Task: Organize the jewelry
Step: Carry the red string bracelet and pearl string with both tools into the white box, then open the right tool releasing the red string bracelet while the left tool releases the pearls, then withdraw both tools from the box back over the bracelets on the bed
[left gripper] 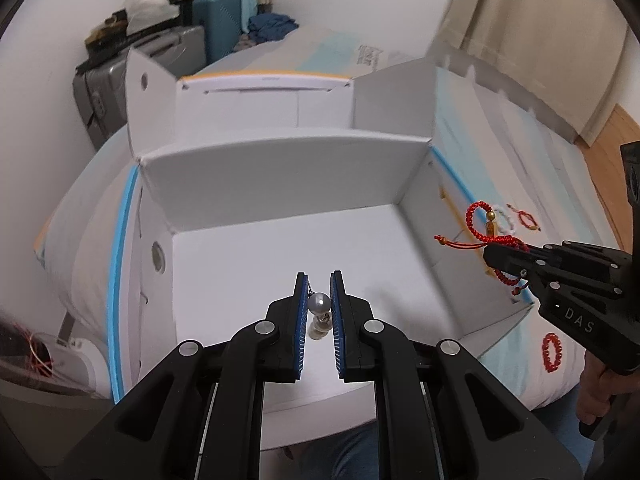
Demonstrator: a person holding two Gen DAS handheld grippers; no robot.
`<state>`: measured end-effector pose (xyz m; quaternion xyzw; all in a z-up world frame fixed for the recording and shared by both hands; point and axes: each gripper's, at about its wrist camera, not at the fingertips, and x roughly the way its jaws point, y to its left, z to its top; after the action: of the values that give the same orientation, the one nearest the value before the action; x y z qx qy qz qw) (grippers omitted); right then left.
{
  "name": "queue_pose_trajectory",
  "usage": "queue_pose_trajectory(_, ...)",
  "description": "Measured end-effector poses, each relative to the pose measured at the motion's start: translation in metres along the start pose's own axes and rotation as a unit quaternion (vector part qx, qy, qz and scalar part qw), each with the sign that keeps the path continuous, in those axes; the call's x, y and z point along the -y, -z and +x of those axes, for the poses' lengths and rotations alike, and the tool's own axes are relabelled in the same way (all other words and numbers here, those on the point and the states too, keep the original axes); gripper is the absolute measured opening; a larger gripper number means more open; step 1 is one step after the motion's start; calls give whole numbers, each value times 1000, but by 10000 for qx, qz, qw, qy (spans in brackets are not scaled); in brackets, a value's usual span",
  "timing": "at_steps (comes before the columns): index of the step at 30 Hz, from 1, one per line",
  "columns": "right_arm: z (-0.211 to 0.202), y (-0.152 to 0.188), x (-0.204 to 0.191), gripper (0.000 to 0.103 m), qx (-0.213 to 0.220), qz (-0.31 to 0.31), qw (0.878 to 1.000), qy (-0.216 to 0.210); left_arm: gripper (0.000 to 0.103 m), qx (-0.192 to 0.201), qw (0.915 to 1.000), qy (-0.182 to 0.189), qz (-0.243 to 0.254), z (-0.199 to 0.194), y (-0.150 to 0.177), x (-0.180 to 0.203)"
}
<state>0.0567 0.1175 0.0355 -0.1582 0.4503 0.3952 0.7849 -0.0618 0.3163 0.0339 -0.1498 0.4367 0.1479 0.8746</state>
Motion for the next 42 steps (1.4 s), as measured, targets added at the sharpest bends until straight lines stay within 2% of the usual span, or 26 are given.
queue_pose_trajectory(6, 29, 0, -16, 8, -296, -91, 9995, -51, 10, -183, 9997, -88, -122, 16, 7, -18)
queue_pose_trajectory(21, 94, 8, -30, 8, -1335, -81, 9909, 168, 10, -1080, 9926, -425, -357, 64, 25, -49)
queue_pose_trajectory(30, 102, 16, -31, 11, -1488, -41, 9888, 128, 11, -1115, 9921, -463, -338, 69, 26, -47)
queue_pose_trajectory(31, 101, 17, -32, 15, -1464, -53, 9891, 116, 13, -1093, 9923, -488, -322, 68, 26, -47)
queue_pose_trajectory(33, 98, 16, -31, 38, -1402, -34, 9901, 105, 13, -1072, 9925, -494, -329, 67, 27, -46)
queue_pose_trajectory(35, 94, 16, -32, 45, -1305, -40, 9914, 58, 22, -1032, 9928, -501, -357, 63, 27, -45)
queue_pose_trajectory(36, 92, 16, -32, 52, -1287, -44, 9917, 43, 30, -994, 9931, -508, -363, 61, 27, -45)
queue_pose_trajectory(37, 90, 17, -32, 55, -1272, -43, 9919, 20, 35, -951, 9934, -536, -360, 59, 27, -45)
queue_pose_trajectory(38, 88, 17, -32, 58, -1246, -45, 9922, -6, 37, -917, 9936, -556, -353, 57, 27, -44)
queue_pose_trajectory(40, 81, 18, -31, 65, -1124, -47, 9937, -36, 47, -859, 9941, -562, -354, 54, 27, -42)
queue_pose_trajectory(42, 73, 18, -30, 77, -976, -20, 9952, -26, 52, -773, 9949, -547, -336, 47, 23, -39)
